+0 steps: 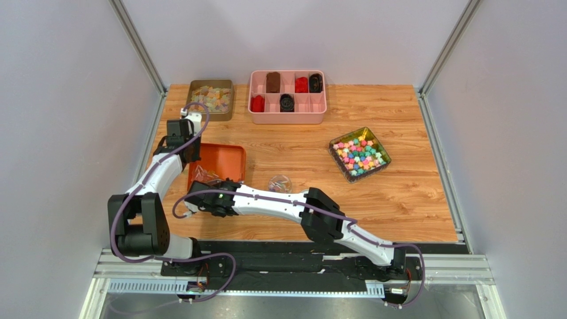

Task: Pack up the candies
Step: Scoop the fake candies from the storage box.

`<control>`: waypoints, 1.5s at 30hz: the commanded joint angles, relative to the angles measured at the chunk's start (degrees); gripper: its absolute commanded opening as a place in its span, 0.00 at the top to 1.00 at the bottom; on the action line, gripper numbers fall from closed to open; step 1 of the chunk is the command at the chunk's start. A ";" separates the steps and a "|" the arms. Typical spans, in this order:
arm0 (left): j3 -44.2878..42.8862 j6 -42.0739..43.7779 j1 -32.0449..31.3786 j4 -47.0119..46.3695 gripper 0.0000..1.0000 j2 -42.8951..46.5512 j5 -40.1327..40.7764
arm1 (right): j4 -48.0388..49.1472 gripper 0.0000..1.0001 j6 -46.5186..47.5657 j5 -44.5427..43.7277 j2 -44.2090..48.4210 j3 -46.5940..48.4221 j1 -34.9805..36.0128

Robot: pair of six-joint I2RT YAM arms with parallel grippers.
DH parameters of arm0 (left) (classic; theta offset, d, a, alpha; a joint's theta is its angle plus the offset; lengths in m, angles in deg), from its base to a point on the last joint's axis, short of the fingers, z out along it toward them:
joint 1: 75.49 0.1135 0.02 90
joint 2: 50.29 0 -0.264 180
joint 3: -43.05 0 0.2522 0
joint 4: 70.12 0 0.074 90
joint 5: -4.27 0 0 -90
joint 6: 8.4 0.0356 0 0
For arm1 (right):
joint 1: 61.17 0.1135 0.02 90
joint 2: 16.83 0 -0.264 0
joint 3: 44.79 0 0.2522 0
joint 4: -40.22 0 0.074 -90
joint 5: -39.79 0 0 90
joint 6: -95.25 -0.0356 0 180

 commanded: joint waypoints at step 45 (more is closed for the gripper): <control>-2.13 -3.23 -0.31 -4.06 1.00 -1.05 -4.19 | 4.93 1.00 -14.50 15.62 4.59 -1.51 -0.73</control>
